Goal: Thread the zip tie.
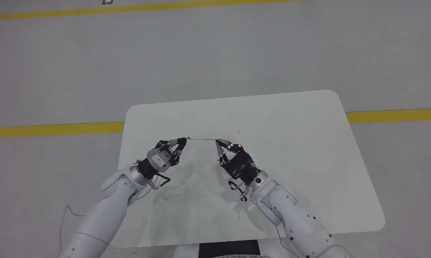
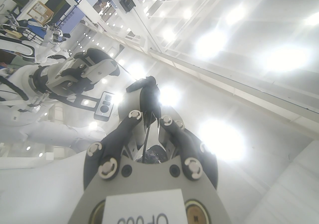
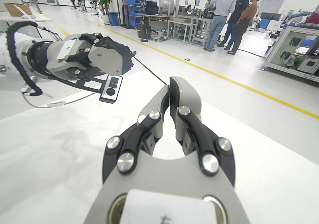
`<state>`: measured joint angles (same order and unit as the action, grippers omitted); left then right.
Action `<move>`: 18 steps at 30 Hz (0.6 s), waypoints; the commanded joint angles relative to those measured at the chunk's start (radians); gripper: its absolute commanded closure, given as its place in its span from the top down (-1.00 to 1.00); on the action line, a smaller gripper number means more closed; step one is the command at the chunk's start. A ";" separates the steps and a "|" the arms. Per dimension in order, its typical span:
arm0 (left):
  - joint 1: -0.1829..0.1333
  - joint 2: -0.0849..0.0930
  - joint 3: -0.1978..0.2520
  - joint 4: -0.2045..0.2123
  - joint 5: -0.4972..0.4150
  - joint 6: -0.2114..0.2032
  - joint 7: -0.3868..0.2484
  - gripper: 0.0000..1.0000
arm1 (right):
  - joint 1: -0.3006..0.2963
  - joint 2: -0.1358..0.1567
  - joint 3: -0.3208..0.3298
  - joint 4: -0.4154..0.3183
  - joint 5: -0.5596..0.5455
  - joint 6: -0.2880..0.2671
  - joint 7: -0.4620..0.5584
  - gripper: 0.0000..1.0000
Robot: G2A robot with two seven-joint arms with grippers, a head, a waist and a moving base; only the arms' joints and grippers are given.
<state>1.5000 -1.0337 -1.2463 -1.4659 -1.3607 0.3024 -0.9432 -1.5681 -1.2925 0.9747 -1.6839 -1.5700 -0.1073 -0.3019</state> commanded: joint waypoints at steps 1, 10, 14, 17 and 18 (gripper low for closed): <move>0.000 0.000 0.000 0.000 0.000 0.000 0.000 -1.00 | -0.003 0.002 0.001 -0.002 0.000 0.001 0.000 -1.00; 0.000 0.000 0.000 0.000 0.000 0.000 0.000 -1.00 | -0.019 0.007 0.006 -0.011 0.000 0.006 0.004 -1.00; 0.000 0.000 0.000 0.000 0.000 0.000 0.000 -1.00 | -0.023 0.009 0.007 -0.013 0.000 0.007 0.006 -1.00; 0.000 0.000 0.000 0.000 0.000 0.000 0.000 -1.00 | -0.027 0.011 0.008 -0.016 0.000 0.009 0.006 -1.00; 0.000 0.000 0.000 0.000 0.000 0.000 0.000 -1.00 | -0.029 0.012 0.008 -0.017 0.000 0.010 0.007 -1.00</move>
<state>1.5000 -1.0337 -1.2463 -1.4659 -1.3607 0.3024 -0.9432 -1.5953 -1.2814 0.9825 -1.6999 -1.5700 -0.0985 -0.2955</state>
